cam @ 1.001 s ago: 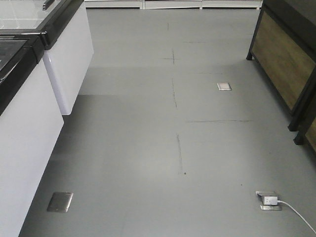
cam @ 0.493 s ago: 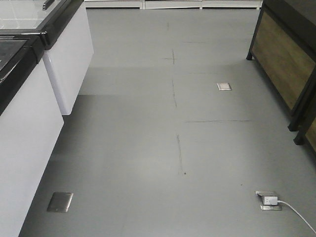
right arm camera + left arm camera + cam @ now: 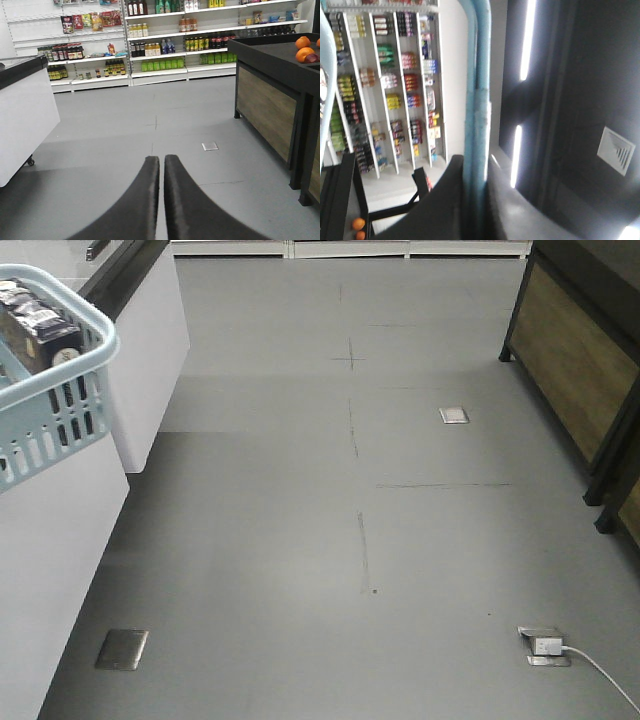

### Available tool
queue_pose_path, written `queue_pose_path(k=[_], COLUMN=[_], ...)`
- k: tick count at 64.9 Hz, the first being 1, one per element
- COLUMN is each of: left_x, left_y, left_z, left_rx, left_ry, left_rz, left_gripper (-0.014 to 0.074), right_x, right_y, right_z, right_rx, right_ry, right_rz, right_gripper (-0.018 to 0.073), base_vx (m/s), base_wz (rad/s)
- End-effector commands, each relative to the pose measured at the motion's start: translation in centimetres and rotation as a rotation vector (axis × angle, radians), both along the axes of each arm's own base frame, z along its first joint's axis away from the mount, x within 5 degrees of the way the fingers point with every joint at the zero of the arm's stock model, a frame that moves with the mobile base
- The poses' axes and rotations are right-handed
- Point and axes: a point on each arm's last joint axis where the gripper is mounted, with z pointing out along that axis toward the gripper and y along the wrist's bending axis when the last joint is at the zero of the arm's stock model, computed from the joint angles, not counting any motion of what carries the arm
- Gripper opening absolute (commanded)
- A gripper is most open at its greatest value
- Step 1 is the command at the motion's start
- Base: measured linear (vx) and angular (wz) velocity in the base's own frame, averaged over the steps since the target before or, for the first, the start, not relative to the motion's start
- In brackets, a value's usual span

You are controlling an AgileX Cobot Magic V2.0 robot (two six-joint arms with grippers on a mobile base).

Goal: Left arm holds basket, right arm returns cookies
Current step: 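Lift the basket with the left gripper and swing it in front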

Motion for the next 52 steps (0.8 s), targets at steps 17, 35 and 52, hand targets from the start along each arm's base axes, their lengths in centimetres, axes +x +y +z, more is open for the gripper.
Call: queue_pose_path(k=[17, 35, 52], left_x=[-0.5, -0.3, -0.5], left_y=[-7.3, -12.5, -16.6], left_z=[2.3, 0.6, -1.0], left_rx=[0.044, 0.029, -0.021], left_ry=[-0.149, -0.108, -0.110], left_rz=[-0.271, -0.449, -0.598], left_gripper=[-0.0004, -0.0004, -0.0003], right_x=[0.0, 0.0, 0.0], right_y=[0.0, 0.0, 0.0], right_z=[0.1, 0.1, 0.1], right_rx=[-0.018, -0.018, -0.018], right_ry=[-0.064, -0.064, -0.064], right_rz=[-0.005, -0.005, -0.005], right_gripper=[-0.0006, -0.0006, -0.0006], base_vx=[0.00, 0.00, 0.00], base_wz=[0.00, 0.00, 0.00])
